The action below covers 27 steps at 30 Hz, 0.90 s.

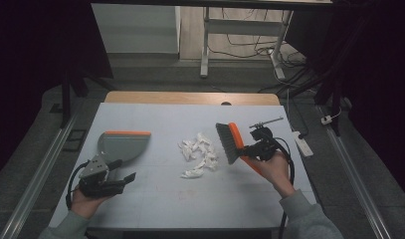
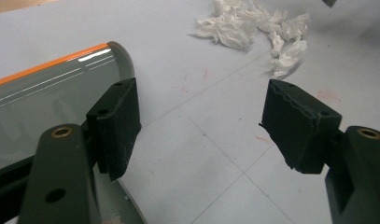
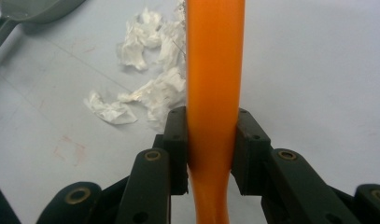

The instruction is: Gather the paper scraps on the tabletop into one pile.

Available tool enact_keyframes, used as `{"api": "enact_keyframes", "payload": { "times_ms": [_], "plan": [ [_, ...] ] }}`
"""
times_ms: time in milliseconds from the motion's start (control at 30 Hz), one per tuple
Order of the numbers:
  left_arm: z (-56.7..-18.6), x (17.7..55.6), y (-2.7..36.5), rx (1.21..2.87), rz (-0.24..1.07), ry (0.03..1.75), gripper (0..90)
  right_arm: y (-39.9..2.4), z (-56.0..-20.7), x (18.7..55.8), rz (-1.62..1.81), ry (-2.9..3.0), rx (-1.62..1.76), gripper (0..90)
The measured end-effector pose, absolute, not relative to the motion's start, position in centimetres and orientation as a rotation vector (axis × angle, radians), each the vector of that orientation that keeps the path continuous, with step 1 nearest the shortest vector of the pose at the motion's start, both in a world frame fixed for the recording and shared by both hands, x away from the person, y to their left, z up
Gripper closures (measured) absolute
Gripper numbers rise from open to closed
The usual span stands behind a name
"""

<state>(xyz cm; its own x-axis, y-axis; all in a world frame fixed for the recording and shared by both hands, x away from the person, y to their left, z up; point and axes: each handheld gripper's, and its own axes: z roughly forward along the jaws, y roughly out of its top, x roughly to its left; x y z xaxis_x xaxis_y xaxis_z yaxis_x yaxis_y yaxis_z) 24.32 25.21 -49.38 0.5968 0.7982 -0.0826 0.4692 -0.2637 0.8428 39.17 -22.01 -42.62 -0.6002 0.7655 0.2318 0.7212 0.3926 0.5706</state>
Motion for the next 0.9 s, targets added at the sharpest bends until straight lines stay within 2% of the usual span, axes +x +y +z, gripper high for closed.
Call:
{"api": "enact_keyframes", "payload": {
  "times_ms": [200, 633, 767, 900],
  "plan": [
    [-49.4, 24.3, 25.2, 1.914, 0.454, 1.016, 28.7, -20.1, -42.5, 41.2, 0.873, 2.589, 1.162, 69.6],
    [-49.6, 24.3, 25.5, 1.914, 0.452, 1.027, 28.7, -11.5, -44.0, 48.7, 0.503, 2.639, 0.709, 69.6],
    [-49.6, 24.2, 25.9, 1.904, 0.452, 1.035, 28.7, -10.2, -44.9, 49.0, 0.457, 2.730, 0.597, 69.7],
    [-49.6, 24.1, 26.0, 1.900, 0.452, 1.038, 28.7, -9.6, -44.9, 47.0, 0.415, 2.808, 0.466, 69.7]
  ]
}}
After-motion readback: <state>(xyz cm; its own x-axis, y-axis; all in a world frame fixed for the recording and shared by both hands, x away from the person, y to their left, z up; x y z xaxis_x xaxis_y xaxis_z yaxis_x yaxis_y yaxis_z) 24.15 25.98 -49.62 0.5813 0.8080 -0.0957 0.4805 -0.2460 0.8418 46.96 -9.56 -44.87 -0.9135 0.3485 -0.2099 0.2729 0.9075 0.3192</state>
